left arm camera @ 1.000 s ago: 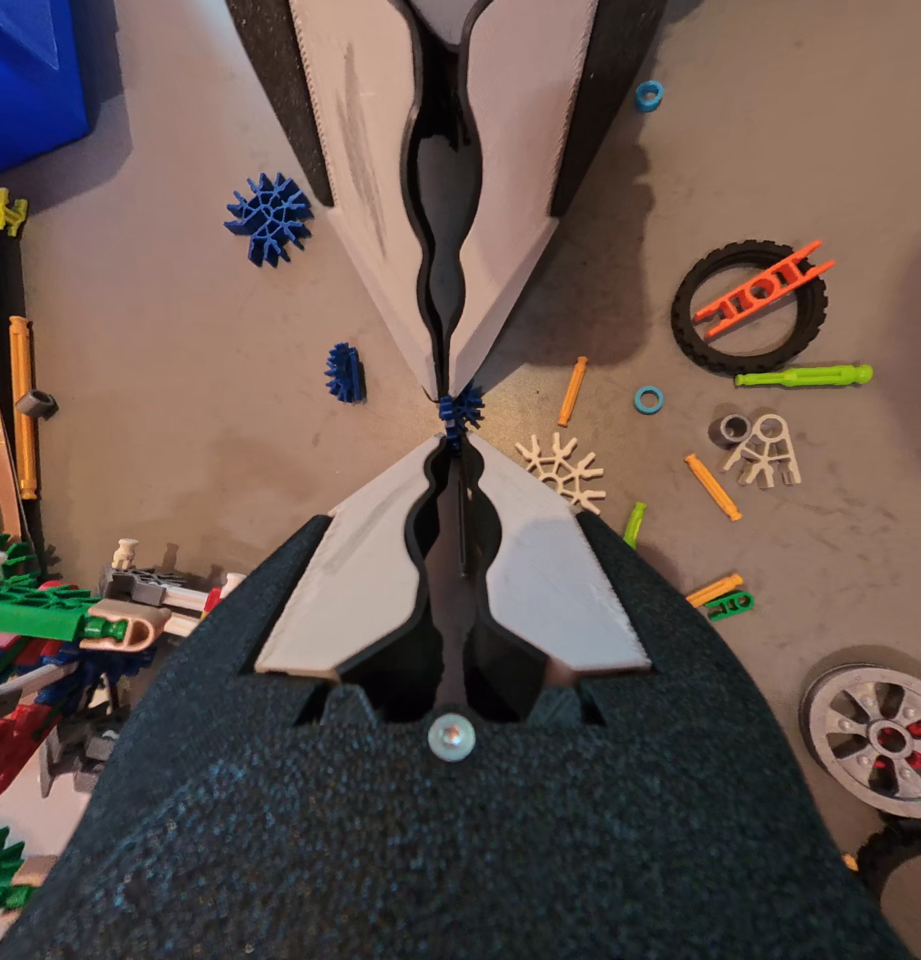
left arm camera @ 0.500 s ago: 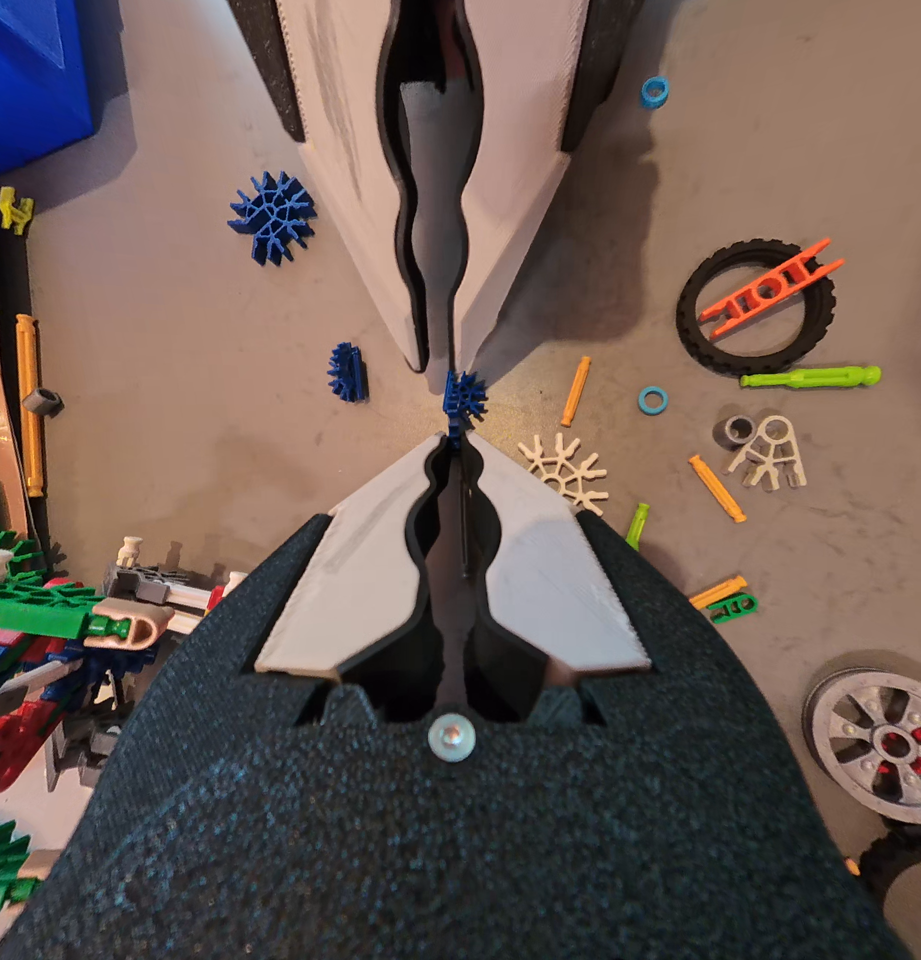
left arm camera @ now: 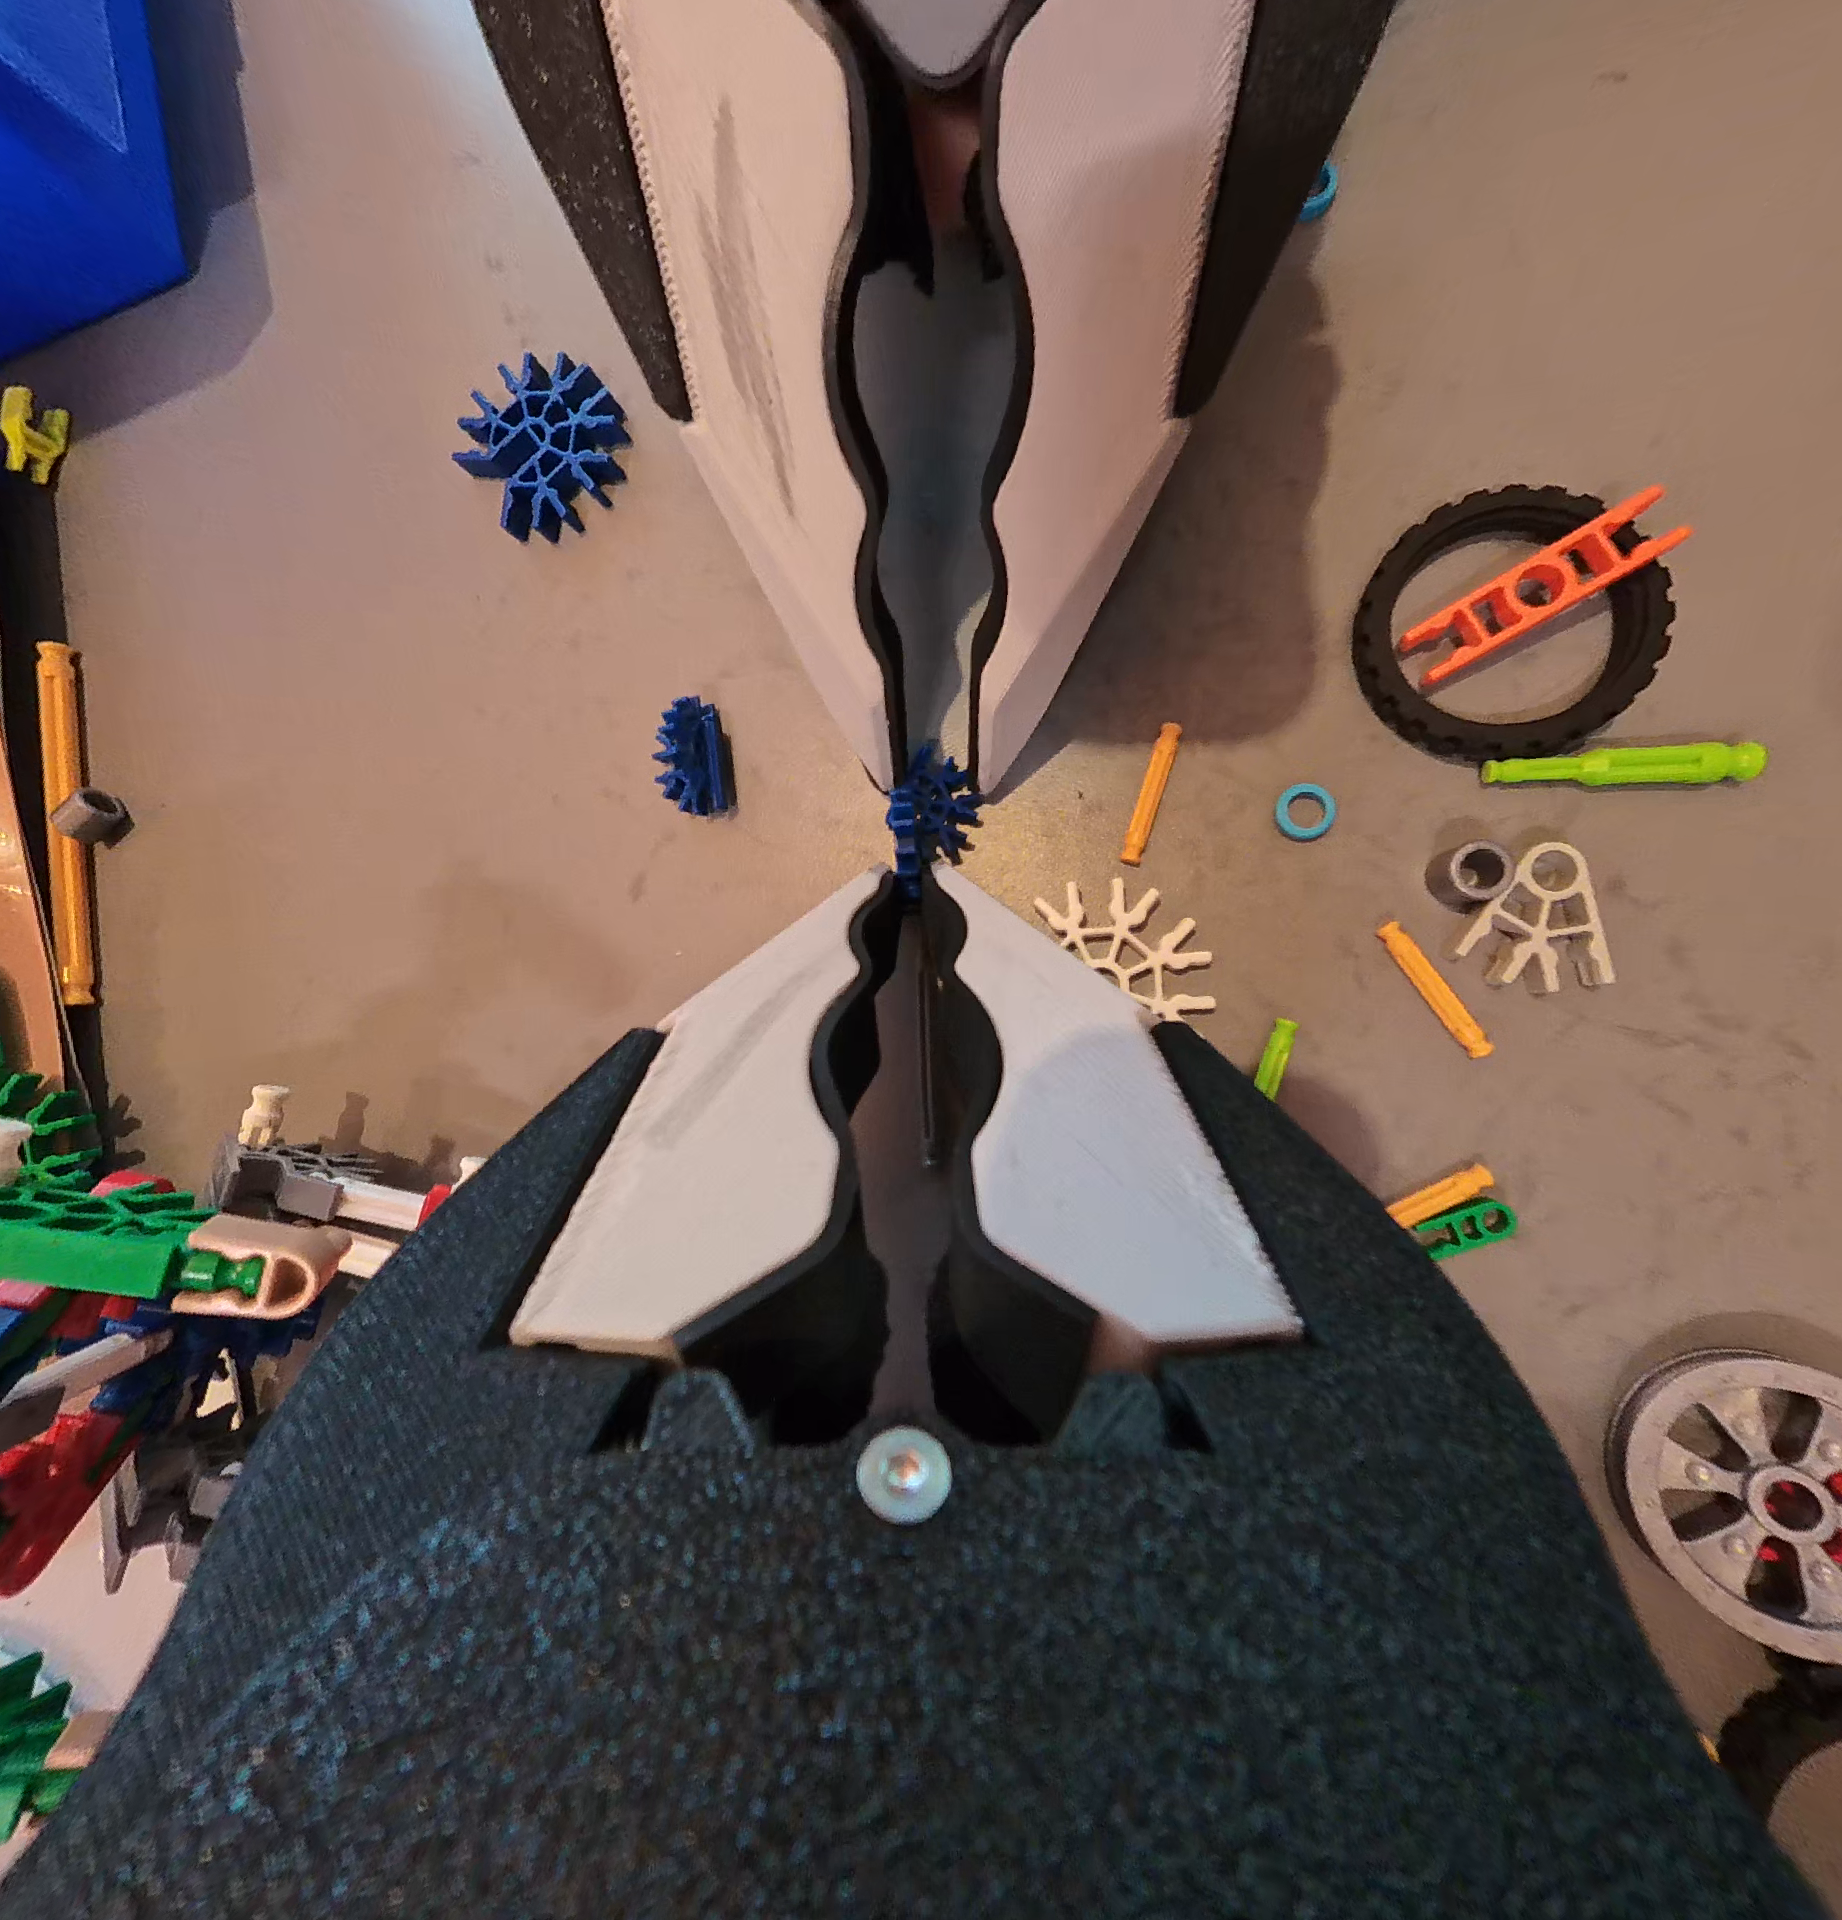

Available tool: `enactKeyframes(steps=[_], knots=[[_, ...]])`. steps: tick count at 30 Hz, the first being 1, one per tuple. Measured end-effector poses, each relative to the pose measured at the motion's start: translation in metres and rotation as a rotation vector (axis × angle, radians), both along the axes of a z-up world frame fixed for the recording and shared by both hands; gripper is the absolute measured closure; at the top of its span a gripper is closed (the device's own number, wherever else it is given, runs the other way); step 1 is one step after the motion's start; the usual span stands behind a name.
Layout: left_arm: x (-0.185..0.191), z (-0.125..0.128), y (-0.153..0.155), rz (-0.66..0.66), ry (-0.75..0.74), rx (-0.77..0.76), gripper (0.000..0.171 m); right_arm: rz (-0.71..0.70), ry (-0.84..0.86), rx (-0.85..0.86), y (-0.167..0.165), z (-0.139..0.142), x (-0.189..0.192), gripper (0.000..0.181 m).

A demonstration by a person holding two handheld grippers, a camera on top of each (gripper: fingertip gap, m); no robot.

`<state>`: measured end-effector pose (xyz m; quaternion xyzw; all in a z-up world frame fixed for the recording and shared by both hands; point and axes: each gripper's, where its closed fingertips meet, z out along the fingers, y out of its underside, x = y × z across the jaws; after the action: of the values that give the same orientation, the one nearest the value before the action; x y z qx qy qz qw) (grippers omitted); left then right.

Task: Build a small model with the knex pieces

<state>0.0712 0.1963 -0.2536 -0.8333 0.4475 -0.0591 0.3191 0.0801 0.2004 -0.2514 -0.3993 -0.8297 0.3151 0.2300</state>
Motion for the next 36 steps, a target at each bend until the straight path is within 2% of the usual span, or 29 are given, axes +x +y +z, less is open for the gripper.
enactKeyframes(steps=[13,27,36], knots=[[0.003,0.000,-0.002,-0.047,0.034,0.033,0.171,0.031,0.014,0.018,-0.002,0.001,0.002,0.171],[0.013,0.000,-0.019,-0.133,-0.003,-0.042,0.171,0.129,0.004,-0.003,-0.019,0.000,0.011,0.171],[0.013,0.000,-0.022,-0.152,0.034,-0.031,0.171,0.143,0.007,0.002,-0.023,0.000,0.012,0.171]])
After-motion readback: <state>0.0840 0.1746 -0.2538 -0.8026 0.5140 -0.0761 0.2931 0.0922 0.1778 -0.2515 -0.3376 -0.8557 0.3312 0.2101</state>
